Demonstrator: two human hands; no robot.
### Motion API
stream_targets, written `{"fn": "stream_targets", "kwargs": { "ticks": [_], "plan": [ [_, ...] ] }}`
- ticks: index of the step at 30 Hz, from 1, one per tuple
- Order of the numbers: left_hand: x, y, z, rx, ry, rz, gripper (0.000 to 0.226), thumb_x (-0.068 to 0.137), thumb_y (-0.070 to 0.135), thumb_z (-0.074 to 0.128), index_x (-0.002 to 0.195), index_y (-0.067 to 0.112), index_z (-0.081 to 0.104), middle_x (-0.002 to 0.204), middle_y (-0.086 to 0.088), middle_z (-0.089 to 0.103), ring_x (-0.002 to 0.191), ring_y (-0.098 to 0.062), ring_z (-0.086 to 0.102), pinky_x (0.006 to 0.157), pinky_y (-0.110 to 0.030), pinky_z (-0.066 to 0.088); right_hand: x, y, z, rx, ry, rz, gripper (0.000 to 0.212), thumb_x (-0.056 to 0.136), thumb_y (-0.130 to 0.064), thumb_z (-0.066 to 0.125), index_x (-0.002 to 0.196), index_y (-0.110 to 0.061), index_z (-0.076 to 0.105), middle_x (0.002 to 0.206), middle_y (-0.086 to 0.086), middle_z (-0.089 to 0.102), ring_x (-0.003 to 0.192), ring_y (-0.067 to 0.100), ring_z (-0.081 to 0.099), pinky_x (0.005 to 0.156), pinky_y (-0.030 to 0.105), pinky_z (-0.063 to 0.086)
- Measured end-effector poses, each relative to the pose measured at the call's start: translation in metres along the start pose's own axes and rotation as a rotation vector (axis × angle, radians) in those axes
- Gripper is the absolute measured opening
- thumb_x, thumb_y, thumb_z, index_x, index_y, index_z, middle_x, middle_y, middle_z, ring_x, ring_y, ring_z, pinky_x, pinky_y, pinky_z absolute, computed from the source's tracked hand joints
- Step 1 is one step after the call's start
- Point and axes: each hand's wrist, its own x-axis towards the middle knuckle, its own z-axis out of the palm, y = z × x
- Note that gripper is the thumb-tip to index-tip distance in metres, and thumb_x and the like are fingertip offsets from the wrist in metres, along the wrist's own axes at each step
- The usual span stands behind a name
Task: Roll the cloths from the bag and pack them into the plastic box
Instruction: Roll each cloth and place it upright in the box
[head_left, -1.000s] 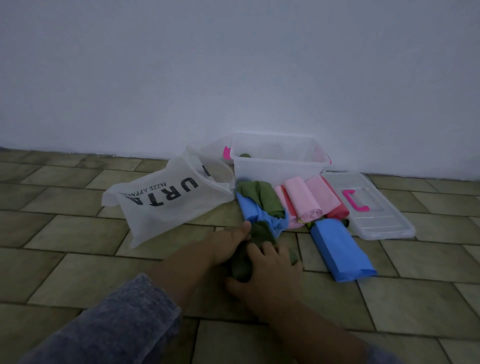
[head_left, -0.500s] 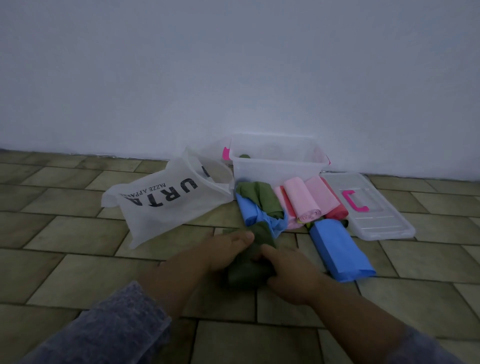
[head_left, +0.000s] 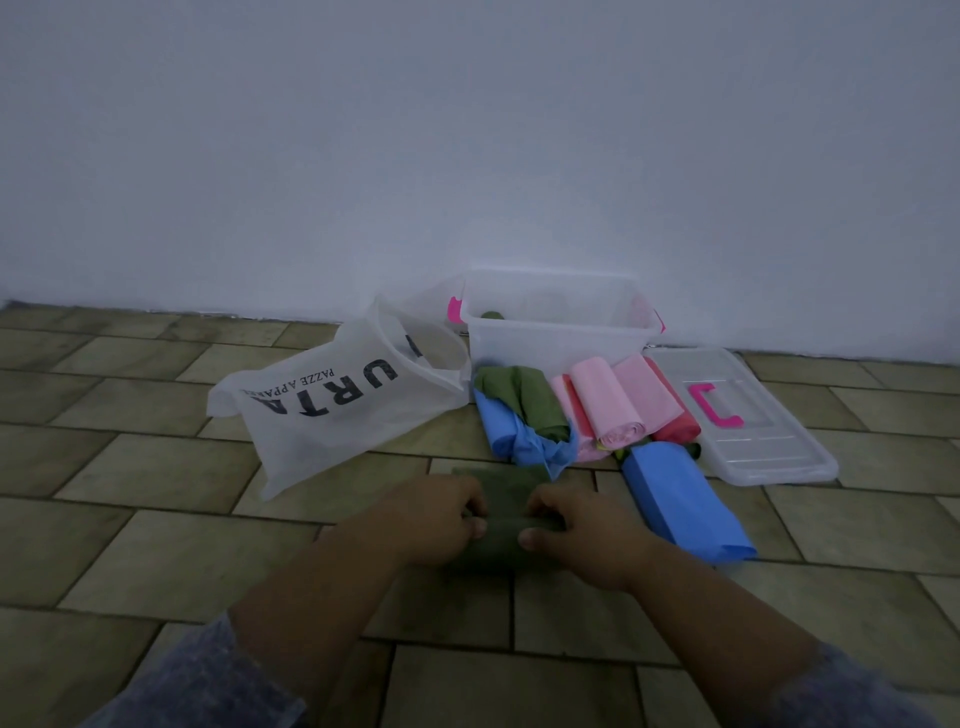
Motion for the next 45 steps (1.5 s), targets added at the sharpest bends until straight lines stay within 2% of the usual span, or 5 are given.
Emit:
{"fn": "stream_targets", "kwargs": {
  "ticks": [8, 16, 24, 38, 45],
  "plan": [
    [0.009, -0.008, 0.011, 0.089, 0.101, -0.091, 0.040, 0.086, 0.059, 0.046, 0.121, 0.039, 0.048, 0.120, 0.008, 0.058, 0.112, -0.014, 0.050, 0.105, -0.046, 0.023, 0.001, -0.007, 0.012, -0.363, 0.350, -0.140, 0.027, 0.090, -0.051, 0.041, 0.108, -0.034, 0.051, 0.101, -0.008, 0.045, 0.087, 0.007, 0.036, 0.076, 0.026, 0.030],
    [0.017, -0.011, 0.012, -0.085, 0.319, -0.344, 0.063, 0.082, 0.069, 0.041, 0.122, 0.021, 0.051, 0.120, -0.007, 0.055, 0.099, -0.021, 0.054, 0.079, -0.035, 0.044, 0.008, -0.012, 0.006, -0.433, 0.214, -0.106, 0.043, 0.085, -0.052, 0.050, 0.124, -0.035, 0.045, 0.118, -0.005, 0.057, 0.103, 0.017, 0.054, 0.089, 0.036, 0.042],
    [0.032, 0.017, 0.028, -0.645, 0.343, -0.451, 0.063, 0.088, 0.042, 0.056, 0.143, 0.022, 0.032, 0.142, -0.008, 0.038, 0.097, -0.017, 0.049, 0.069, -0.028, 0.041, 0.009, -0.018, -0.001, 0.023, -0.013, 0.096, 0.032, 0.090, -0.040, 0.055, 0.120, -0.028, 0.051, 0.112, -0.005, 0.059, 0.084, 0.005, 0.051, 0.060, 0.016, 0.037],
    [0.032, 0.036, 0.011, -1.652, 0.388, -0.346, 0.035, 0.079, 0.004, 0.064, 0.100, 0.031, 0.070, 0.104, -0.006, 0.065, 0.090, -0.025, 0.065, 0.058, -0.031, 0.055, 0.010, -0.016, -0.013, 0.831, -0.140, 0.206, 0.041, 0.077, -0.029, 0.075, 0.111, -0.021, 0.054, 0.102, 0.000, 0.067, 0.093, 0.014, 0.066, 0.077, 0.029, 0.054],
    [0.082, 0.039, -0.055, -0.836, 0.649, -0.047, 0.045, 0.092, 0.038, 0.053, 0.135, 0.028, 0.043, 0.138, 0.005, 0.044, 0.116, -0.013, 0.046, 0.099, -0.033, 0.037, 0.040, -0.008, -0.109, 0.795, -0.018, 0.124, 0.020, 0.082, -0.015, 0.069, 0.100, -0.022, 0.061, 0.090, 0.012, 0.064, 0.072, 0.027, 0.063, 0.054, 0.030, 0.049]
  ]
}}
